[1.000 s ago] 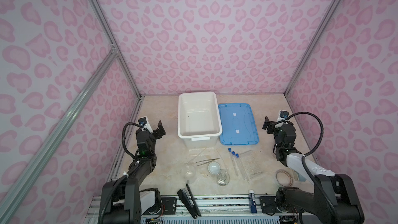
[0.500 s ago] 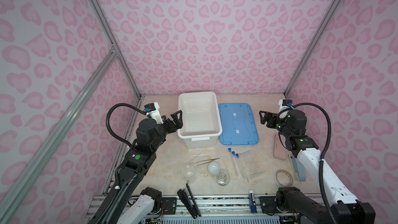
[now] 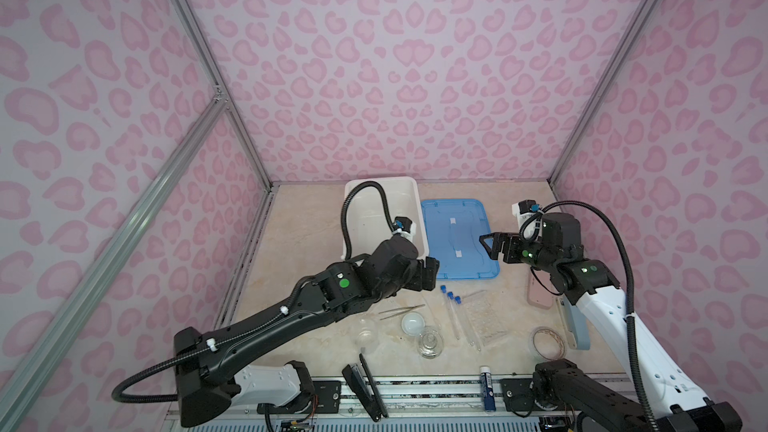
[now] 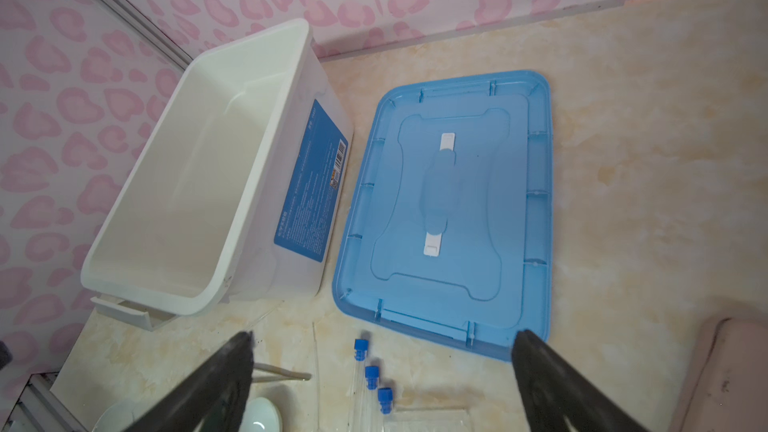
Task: Organize the chemistry lab equipment
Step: 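Reach the left gripper toward the blue-capped test tubes while the right arm advances, then close the left gripper on one blue-capped test tube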
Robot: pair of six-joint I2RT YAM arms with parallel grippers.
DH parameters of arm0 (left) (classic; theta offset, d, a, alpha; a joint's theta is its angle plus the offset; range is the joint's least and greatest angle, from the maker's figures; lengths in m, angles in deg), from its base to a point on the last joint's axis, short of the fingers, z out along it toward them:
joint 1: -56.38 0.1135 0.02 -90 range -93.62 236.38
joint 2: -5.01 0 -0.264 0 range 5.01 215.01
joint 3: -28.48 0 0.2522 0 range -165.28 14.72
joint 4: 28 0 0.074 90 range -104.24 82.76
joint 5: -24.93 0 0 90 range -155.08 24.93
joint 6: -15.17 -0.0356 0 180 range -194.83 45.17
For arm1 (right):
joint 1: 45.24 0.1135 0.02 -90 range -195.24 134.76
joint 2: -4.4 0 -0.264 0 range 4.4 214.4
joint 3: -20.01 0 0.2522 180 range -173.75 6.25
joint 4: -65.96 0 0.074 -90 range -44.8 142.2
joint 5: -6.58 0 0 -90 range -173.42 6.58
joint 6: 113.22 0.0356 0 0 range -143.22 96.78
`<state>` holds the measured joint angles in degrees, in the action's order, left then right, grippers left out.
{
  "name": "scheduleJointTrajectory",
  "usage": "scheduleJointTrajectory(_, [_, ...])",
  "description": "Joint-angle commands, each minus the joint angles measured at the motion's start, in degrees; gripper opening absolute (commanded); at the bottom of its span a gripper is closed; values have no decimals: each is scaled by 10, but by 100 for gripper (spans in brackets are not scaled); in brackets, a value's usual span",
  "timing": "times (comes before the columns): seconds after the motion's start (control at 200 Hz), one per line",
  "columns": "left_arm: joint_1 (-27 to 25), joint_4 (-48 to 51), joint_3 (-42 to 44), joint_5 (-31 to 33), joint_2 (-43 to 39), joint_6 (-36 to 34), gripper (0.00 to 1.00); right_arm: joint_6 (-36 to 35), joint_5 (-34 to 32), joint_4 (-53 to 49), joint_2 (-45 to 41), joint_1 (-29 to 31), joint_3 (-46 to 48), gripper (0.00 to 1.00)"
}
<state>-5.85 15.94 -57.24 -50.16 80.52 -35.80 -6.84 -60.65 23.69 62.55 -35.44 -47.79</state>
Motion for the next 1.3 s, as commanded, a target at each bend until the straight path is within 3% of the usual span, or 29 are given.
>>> scheduleJointTrajectory(0.0, [-38, 15, -22, 12, 57, 25, 87, 24, 9, -51, -14, 0, 11, 98])
scheduleJointTrajectory(0.31, [-61, -3, -48, -32, 226, 36, 76, 12, 29, -41, -29, -15, 60, 98])
scheduleJointTrajectory(0.64, [-37, -33, -47, -61, 321, 44, 67, 7, 50, -29, -42, -46, 97, 97])
scheduleJointTrajectory(0.76, [-33, -33, -48, -58, 342, 49, 59, 2, 44, -29, -42, -47, 103, 97])
scheduleJointTrajectory(1.295, [-31, -2, -83, -46, 402, 47, 43, -1, 30, -26, -30, -48, 102, 96])
